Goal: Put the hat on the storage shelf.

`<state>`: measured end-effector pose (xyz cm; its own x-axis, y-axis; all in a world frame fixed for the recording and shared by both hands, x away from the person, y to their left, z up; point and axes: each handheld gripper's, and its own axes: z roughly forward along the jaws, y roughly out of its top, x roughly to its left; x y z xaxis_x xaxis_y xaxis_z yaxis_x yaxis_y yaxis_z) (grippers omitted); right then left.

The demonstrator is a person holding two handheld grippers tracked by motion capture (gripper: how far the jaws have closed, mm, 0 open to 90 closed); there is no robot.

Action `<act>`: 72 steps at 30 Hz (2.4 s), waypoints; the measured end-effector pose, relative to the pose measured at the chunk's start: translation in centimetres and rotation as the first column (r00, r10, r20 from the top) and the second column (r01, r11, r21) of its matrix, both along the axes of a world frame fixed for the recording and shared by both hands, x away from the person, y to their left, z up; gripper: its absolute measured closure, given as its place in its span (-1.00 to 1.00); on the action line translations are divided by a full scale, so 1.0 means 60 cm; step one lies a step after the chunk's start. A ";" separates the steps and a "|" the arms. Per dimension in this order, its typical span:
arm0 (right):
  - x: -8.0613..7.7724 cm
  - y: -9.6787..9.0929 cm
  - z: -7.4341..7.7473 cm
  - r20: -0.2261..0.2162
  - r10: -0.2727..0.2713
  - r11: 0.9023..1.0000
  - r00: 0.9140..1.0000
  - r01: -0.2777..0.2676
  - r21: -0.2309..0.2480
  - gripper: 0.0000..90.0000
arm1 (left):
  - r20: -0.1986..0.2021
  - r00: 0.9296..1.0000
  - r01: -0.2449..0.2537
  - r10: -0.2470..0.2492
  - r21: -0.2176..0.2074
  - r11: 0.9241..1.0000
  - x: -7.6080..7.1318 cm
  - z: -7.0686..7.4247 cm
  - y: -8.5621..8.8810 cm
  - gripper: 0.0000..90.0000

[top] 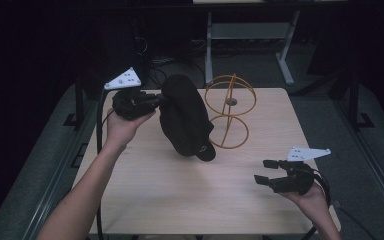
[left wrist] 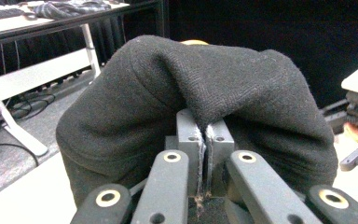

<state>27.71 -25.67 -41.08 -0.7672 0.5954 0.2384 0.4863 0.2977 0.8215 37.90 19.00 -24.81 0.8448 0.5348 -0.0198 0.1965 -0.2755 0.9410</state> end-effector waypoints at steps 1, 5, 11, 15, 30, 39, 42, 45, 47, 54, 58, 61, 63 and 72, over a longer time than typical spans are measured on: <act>0.001 -0.008 -0.003 0.004 -0.012 1.000 1.000 0.012 -0.004 -0.39 | 0.001 1.000 -0.006 0.006 -0.002 1.000 0.009 0.008 0.000 0.95; 0.002 -0.023 -0.003 0.011 -0.049 0.999 0.999 0.049 -0.006 -0.40 | 0.000 1.000 -0.013 0.013 0.006 1.000 0.024 0.024 -0.004 0.95; 0.003 -0.039 -0.004 0.016 -0.079 0.997 0.997 0.079 0.002 -0.40 | 0.014 1.000 -0.012 0.012 0.014 1.000 0.041 0.046 -0.017 0.95; 0.004 -0.048 -0.008 0.019 -0.099 0.995 0.995 0.099 0.006 -0.41 | 0.018 1.000 -0.005 0.005 0.011 1.000 0.055 0.063 -0.032 0.95; 0.002 -0.081 -0.007 0.030 -0.161 0.986 0.986 0.160 0.035 -0.42 | 0.024 0.999 0.040 -0.040 0.023 0.999 0.106 0.113 -0.113 0.95; 0.001 -0.088 -0.006 0.038 -0.178 0.983 0.983 0.176 0.045 -0.42 | -0.001 0.999 0.042 -0.042 0.013 0.999 0.142 0.129 -0.164 0.95; 0.002 -0.090 -0.008 0.038 -0.182 0.983 0.983 0.180 0.047 -0.42 | -0.013 0.999 0.049 -0.049 0.021 0.999 0.152 0.124 -0.182 0.95; 0.002 -0.090 -0.010 0.039 -0.184 0.982 0.982 0.182 0.047 -0.42 | -0.026 0.998 0.052 -0.051 0.036 0.998 0.161 0.118 -0.200 0.95; 0.002 -0.088 -0.012 0.031 -0.183 0.983 0.983 0.181 0.041 -0.42 | -0.041 0.998 0.057 -0.055 0.041 0.998 0.167 0.113 -0.212 0.95; 0.004 -0.088 -0.016 0.029 -0.181 0.983 0.983 0.180 0.039 -0.42 | -0.071 0.995 0.075 -0.070 0.068 0.995 0.180 0.088 -0.253 0.95; 0.005 -0.085 -0.020 0.020 -0.174 0.984 0.985 0.173 0.040 -0.41 | -0.081 0.995 0.073 -0.067 0.077 0.994 0.186 0.074 -0.281 0.95; 0.009 -0.082 -0.025 0.007 -0.168 0.985 0.986 0.168 0.038 -0.41 | -0.130 0.988 0.096 -0.082 0.106 0.990 0.196 0.056 -0.312 0.82; 0.010 -0.080 -0.027 0.004 -0.165 0.986 0.986 0.165 0.039 -0.41 | -0.153 0.983 0.119 -0.098 0.132 0.984 0.199 0.043 -0.336 0.57; 0.008 -0.078 -0.030 -0.005 -0.167 0.986 0.986 0.167 0.021 -0.41 | -0.153 0.984 0.112 -0.088 0.159 0.981 0.197 0.044 -0.336 0.45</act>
